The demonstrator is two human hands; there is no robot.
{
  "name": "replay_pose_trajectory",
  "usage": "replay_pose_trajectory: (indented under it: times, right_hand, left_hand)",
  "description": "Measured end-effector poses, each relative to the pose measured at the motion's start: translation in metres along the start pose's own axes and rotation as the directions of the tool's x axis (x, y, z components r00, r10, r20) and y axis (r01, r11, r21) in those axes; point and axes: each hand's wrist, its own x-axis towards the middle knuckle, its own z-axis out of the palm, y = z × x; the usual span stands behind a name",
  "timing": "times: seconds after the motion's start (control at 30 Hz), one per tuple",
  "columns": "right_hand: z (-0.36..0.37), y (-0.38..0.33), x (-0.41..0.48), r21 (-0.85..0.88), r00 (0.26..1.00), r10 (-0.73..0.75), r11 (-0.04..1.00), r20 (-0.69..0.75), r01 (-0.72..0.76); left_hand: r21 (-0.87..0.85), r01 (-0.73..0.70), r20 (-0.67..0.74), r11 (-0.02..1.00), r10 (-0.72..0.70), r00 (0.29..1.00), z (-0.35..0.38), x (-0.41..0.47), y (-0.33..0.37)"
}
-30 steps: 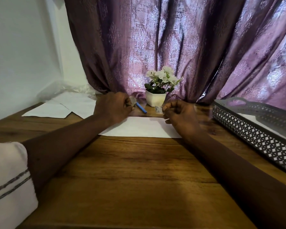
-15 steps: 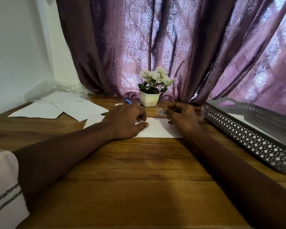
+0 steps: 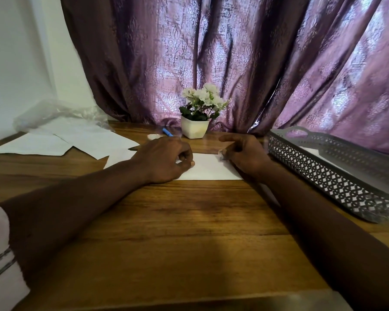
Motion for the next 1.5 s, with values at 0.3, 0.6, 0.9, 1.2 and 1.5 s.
replay_pose_trajectory:
  times: [0.3, 0.6, 0.9, 1.2, 1.5]
  right_hand:
    - [0.003, 0.002, 0.005, -0.205, 0.999, -0.049, 0.977, 0.020, 0.052]
    - [0.006, 0.001, 0.004, -0.277, 0.992, -0.099, 0.954, 0.074, 0.116]
    - [0.006, -0.003, 0.002, -0.271, 0.999, -0.030, 0.962, 0.030, 0.037]
    - [0.006, 0.000, 0.006, -0.294, 1.000, 0.014, 0.956, -0.017, -0.019]
    - [0.005, -0.001, 0.011, -0.437, 0.997, -0.012, 0.898, 0.075, 0.044]
  left_hand:
    - [-0.024, 0.018, 0.027, 1.000, -0.017, 0.999, -0.002, 0.000, 0.000]
    - [-0.036, 0.029, 0.042, 0.999, -0.028, 0.999, -0.002, -0.001, 0.001]
    - [-0.040, 0.035, 0.043, 0.999, -0.033, 0.999, -0.003, -0.001, 0.001]
    - [-0.039, 0.023, 0.046, 0.999, -0.022, 0.999, -0.002, 0.001, 0.000]
    - [-0.053, 0.012, 0.032, 0.999, -0.010, 0.999, 0.000, 0.001, -0.003]
